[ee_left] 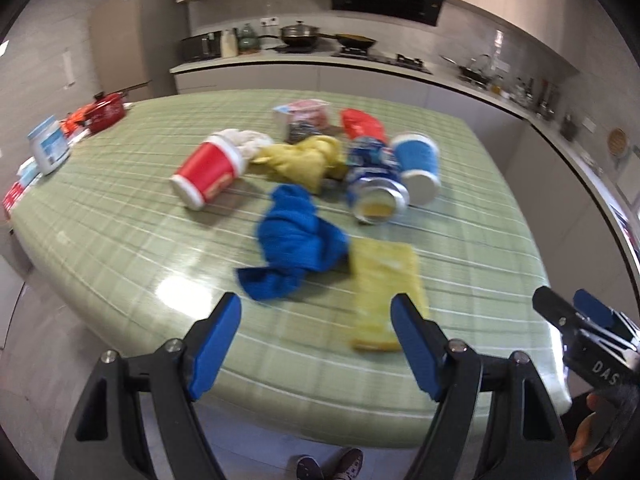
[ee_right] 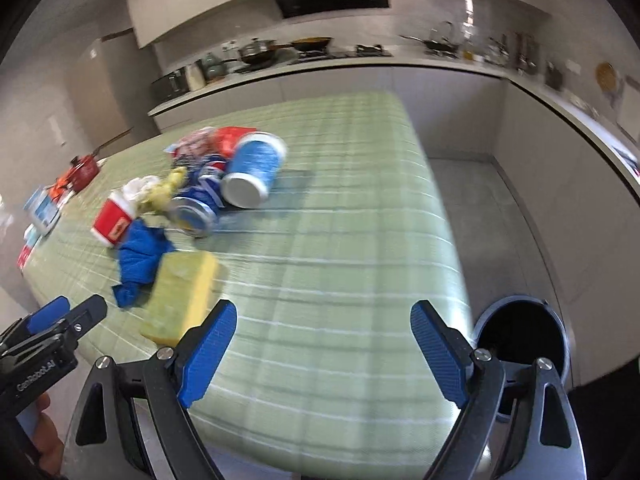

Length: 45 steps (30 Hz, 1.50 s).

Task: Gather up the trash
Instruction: 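Move both tools back over the table toward the blue cloth and sponge, then grasp the blue cloth with the left tool while the right tool grasps the yellow sponge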

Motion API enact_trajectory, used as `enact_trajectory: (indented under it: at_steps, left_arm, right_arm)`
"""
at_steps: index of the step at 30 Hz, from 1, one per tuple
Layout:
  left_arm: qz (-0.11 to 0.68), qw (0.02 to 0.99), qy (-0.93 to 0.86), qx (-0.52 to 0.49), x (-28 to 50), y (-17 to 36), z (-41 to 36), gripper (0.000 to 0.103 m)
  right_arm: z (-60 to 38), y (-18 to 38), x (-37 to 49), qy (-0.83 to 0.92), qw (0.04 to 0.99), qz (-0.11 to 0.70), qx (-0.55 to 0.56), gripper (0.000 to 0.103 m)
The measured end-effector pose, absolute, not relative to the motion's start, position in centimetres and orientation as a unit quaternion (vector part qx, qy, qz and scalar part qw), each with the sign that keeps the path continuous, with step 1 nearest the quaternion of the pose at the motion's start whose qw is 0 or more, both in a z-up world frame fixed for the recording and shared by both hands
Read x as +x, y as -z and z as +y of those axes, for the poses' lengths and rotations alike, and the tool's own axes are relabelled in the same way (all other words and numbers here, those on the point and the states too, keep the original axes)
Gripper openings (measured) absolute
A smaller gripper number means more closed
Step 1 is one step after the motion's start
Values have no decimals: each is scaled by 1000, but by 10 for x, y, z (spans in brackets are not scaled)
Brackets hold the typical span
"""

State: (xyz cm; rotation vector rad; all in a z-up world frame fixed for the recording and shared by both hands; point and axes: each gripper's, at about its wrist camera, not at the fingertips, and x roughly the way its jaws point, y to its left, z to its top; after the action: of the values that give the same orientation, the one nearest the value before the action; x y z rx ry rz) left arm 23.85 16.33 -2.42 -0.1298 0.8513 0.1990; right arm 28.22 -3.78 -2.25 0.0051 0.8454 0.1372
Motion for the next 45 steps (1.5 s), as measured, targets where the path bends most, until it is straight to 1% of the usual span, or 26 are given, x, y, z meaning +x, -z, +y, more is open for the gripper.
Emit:
enact_trajectory:
  at_steps: [6, 10, 21, 32, 37, 38, 39, 40, 41, 42, 43, 45]
  left_arm:
    - [408, 904, -109, -61, 241, 31, 191, 78]
    - [404, 908, -95, -57, 252, 31, 209, 78]
    - [426, 905, 18, 9, 298, 52, 236, 78]
    - [429, 902, 44, -2, 317, 59, 261, 78]
    - [434, 899, 50, -6, 321, 63, 261, 78]
    - [434, 899, 51, -4, 322, 62, 260, 78]
    - [433, 900, 52, -4, 323, 62, 259, 78]
    - [433, 900, 52, -4, 323, 62, 259, 78]
    - [433, 900, 53, -5, 323, 62, 258, 78]
    - [434, 900, 53, -6, 323, 62, 257, 78]
    - [434, 899, 54, -8, 324, 62, 256, 78]
    - [435, 898, 56, -8, 325, 62, 251, 78]
  right_arm:
    - [0, 33, 296, -90, 907, 411, -1, 90]
    - [19, 31, 300, -75, 912, 404, -11, 90]
    - [70, 63, 302, 0, 905, 426, 20, 90]
    - [98, 88, 315, 19, 897, 442, 12, 90]
    - [108, 92, 320, -3, 892, 453, 2, 90]
    - [110, 94, 321, -7, 890, 456, -3, 89]
    - [111, 96, 320, -15, 889, 458, -4, 75]
    - [111, 97, 320, -18, 889, 458, -1, 67]
    - [112, 96, 320, -20, 890, 456, -5, 53]
    - [112, 95, 319, -28, 891, 453, -6, 28]
    - [110, 95, 320, -35, 890, 455, 1, 25]
    - [104, 91, 320, -38, 891, 452, 19, 25]
